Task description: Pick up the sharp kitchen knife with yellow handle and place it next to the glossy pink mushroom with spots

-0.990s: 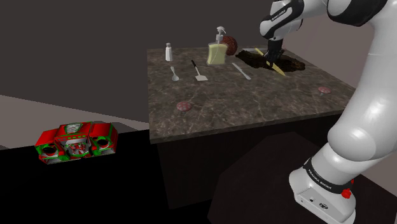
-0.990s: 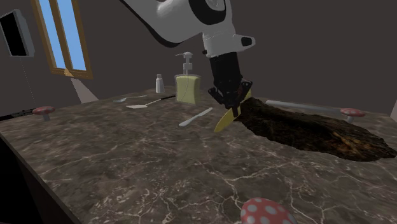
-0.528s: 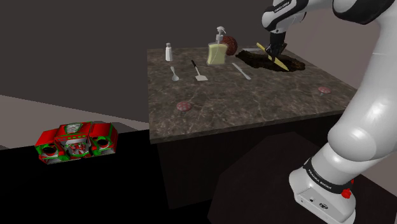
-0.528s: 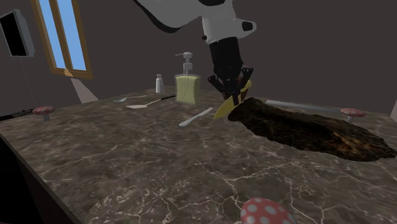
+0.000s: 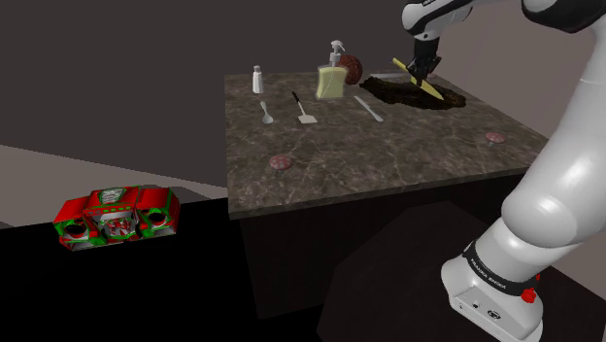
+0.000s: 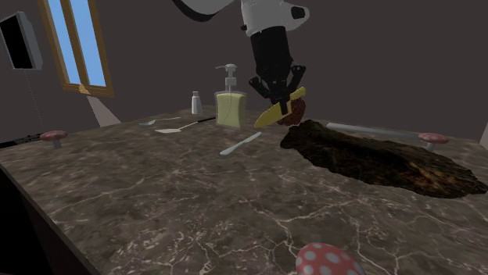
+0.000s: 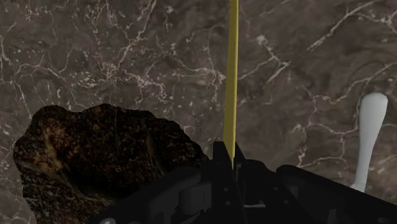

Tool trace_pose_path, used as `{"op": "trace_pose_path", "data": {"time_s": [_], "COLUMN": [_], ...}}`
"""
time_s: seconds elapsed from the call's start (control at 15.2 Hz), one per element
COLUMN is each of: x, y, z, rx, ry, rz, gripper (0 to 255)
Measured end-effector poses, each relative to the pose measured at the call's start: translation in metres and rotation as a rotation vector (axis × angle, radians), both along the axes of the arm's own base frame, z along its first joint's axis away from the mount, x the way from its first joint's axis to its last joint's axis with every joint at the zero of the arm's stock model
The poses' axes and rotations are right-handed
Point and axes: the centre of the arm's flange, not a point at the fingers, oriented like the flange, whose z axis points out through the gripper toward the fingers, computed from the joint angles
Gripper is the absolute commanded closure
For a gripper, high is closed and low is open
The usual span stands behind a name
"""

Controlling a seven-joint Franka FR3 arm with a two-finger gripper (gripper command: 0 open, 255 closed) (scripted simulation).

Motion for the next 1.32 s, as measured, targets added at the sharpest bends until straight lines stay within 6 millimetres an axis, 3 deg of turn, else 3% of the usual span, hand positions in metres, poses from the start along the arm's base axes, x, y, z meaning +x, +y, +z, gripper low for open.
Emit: {"op": "trace_pose_path", "data": {"time_s": [1.32], "x": [-0.070], "y": [0.248], "z": [0.004], "rx": [0.001], "ry": [0.000], "rz": [0.001], "gripper": [255]}}
